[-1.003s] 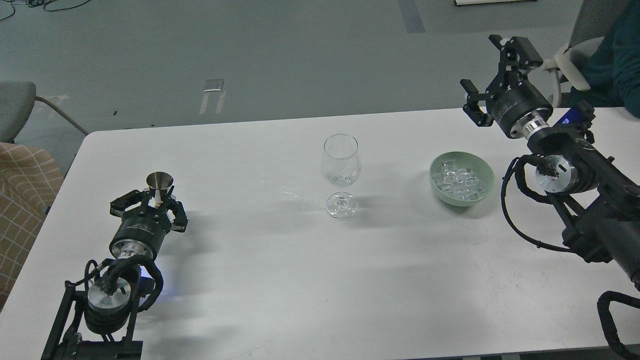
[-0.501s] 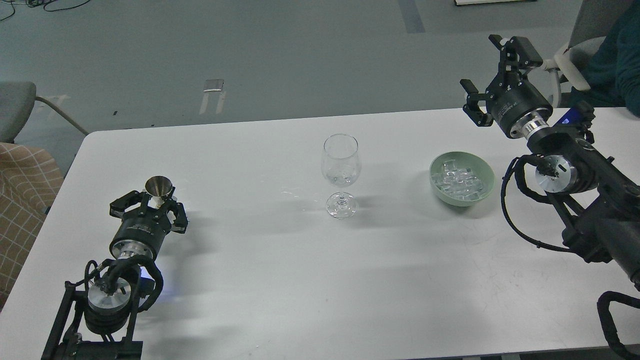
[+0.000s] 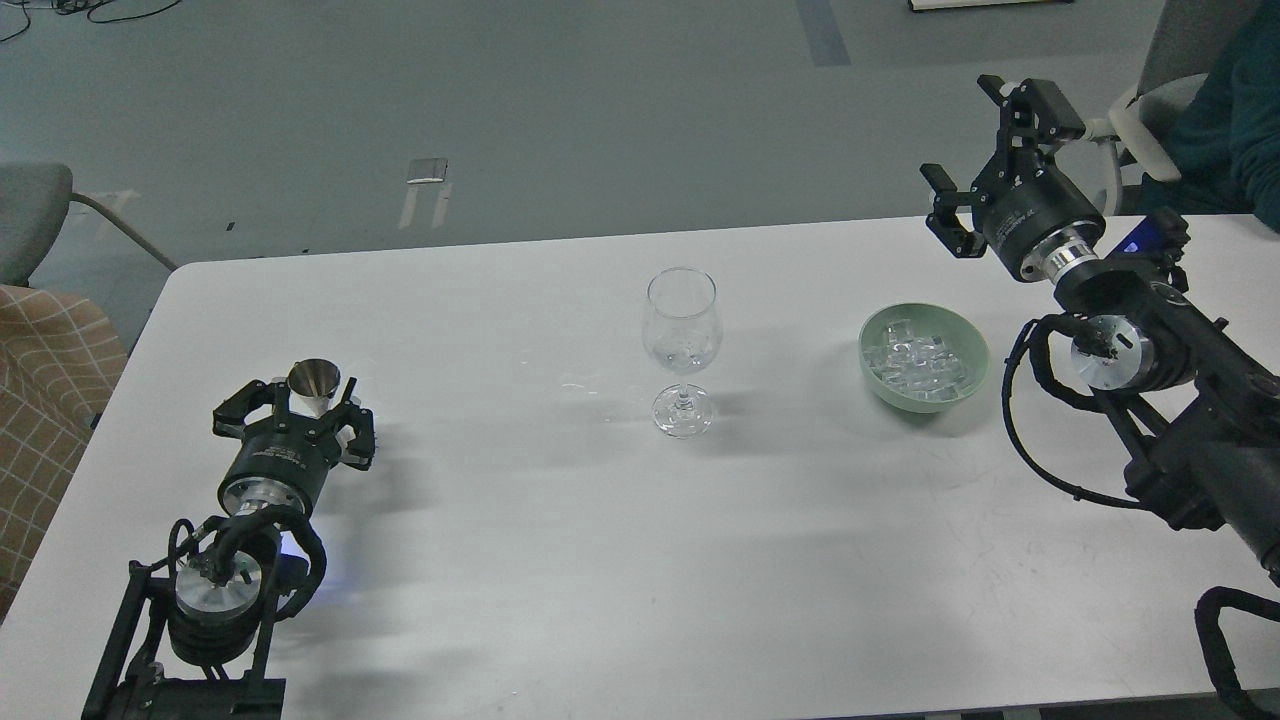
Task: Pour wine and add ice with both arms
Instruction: 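Lower the jigger onto the table and open the left gripper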
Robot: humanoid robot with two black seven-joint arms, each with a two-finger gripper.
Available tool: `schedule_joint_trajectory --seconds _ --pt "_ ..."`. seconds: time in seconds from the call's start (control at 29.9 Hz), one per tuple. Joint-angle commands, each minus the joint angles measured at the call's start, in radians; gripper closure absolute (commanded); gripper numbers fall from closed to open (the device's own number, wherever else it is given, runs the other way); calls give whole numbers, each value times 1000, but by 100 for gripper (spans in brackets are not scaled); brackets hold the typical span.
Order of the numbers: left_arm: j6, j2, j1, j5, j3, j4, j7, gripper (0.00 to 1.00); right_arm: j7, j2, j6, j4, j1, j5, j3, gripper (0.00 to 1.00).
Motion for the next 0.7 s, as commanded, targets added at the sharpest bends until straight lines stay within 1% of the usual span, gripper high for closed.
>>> schedule_joint_trajectory --seconds 0.0,0.03,0.1,0.47,0.53,0.57,0.6,0.64,0.67 --pt "2 0 -2 0 1 0 1 32 0 0 -1 0 0 0 0 0" --pt "0 0 -2 0 1 0 1 27 0 0 0 0 0 0 0 0" --pt "0 0 -2 0 0 0 3 22 0 0 0 0 0 0 0 0" --pt "2 0 -2 0 -2 0 3 20 0 2 -1 0 0 0 0 0" --pt "0 0 0 0 -3 2 5 16 0 2 -1 0 0 0 0 0" --pt "2 0 0 0 -5 2 5 9 0 2 -1 0 0 0 0 0" --pt "2 0 0 -1 -5 2 6 5 0 2 0 0 0 0 0 0" --pt "2 0 0 -2 -6 2 9 2 0 2 0 0 0 0 0 0" --pt "0 0 1 -2 -6 2 9 2 0 2 -1 0 0 0 0 0"
